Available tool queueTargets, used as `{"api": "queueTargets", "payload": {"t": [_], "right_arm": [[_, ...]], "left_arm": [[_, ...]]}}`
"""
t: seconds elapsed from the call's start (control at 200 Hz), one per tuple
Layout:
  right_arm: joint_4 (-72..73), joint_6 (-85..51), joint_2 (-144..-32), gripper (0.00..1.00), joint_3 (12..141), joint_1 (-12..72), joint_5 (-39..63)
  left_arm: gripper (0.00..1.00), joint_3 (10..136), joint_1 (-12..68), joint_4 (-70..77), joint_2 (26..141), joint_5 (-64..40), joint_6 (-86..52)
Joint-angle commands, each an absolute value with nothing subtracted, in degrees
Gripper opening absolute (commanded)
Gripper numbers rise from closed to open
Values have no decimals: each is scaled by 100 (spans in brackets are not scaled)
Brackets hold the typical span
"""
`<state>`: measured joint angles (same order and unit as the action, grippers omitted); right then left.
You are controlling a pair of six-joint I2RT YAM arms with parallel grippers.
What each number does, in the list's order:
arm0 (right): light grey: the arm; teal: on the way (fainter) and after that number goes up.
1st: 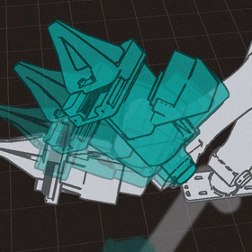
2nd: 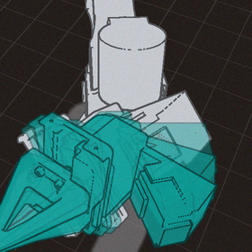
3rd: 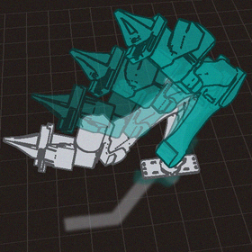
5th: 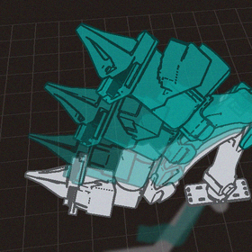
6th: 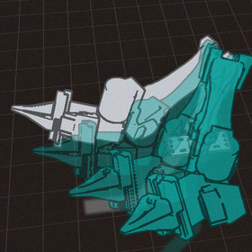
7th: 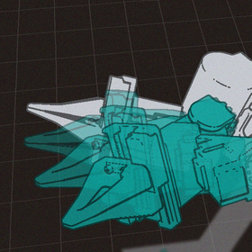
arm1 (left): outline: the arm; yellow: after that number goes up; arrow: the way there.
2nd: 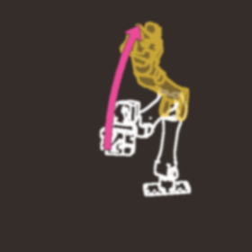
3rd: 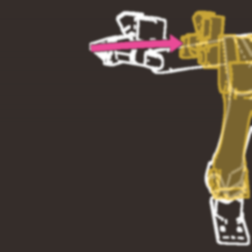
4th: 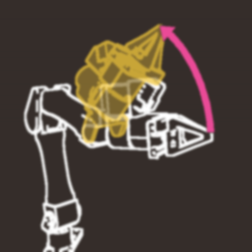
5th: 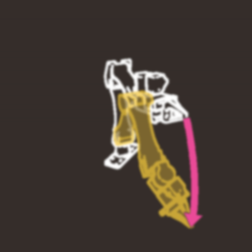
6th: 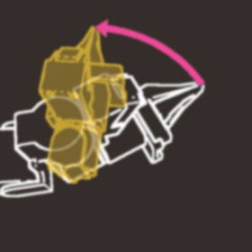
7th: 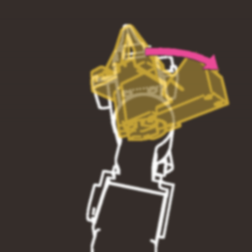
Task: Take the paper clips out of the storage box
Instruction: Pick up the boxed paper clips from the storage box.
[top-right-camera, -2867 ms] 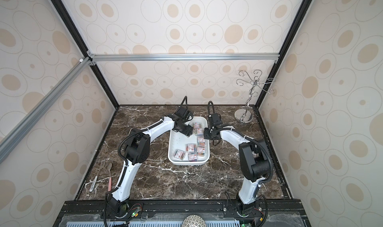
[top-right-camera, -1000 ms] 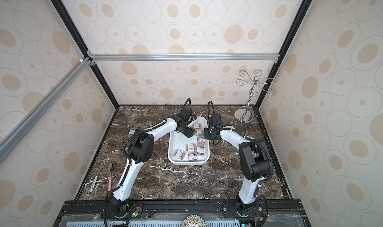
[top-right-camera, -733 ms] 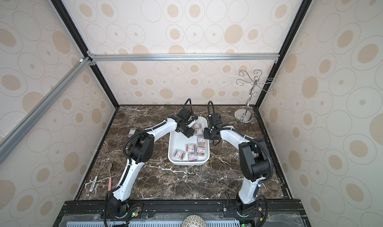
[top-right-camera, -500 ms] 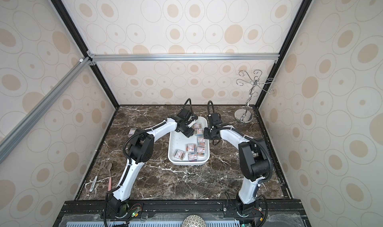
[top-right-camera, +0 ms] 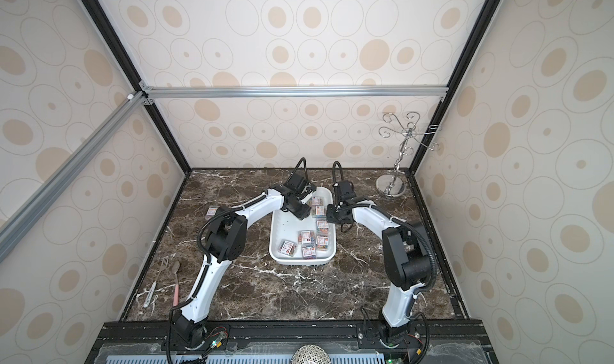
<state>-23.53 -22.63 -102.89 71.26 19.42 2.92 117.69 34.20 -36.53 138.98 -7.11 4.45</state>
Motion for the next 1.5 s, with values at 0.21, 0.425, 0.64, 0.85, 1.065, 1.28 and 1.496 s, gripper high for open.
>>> {"api": "queueTargets", "payload": {"t": [0.21, 0.425, 0.64, 0.85, 1.065, 1.28, 1.496], "right_arm": [[-2875, -2153, -10534, 0, 7136, 1892, -267], [-2996, -2162, -10460, 0, 7137, 1856, -393], [-3102, -2138, -10347, 0, 7087, 1723, -505], [-3145, -2020, -10094, 0, 6894, 1417, -530], [-3244, -1637, -9929, 0, 6822, 1168, -409], [-3253, -1170, -9869, 0, 6875, 1143, -59], [-3168, -1225, -10011, 0, 6817, 1145, 122]], "left_arm": [[51, 12198, 3438, -4162, 13395, -707, 161], [51, 12400, 3437, -4284, 13277, -868, 73], [51, 12507, 3441, -4366, 13192, -887, 7], [51, 12593, 3441, -4424, 13140, -921, -26], [51, 12630, 3437, -4421, 13070, -864, -62], [50, 12860, 3380, -4585, 13166, -596, -197], [51, 12954, 3257, -4564, 13096, -582, -289]]}}
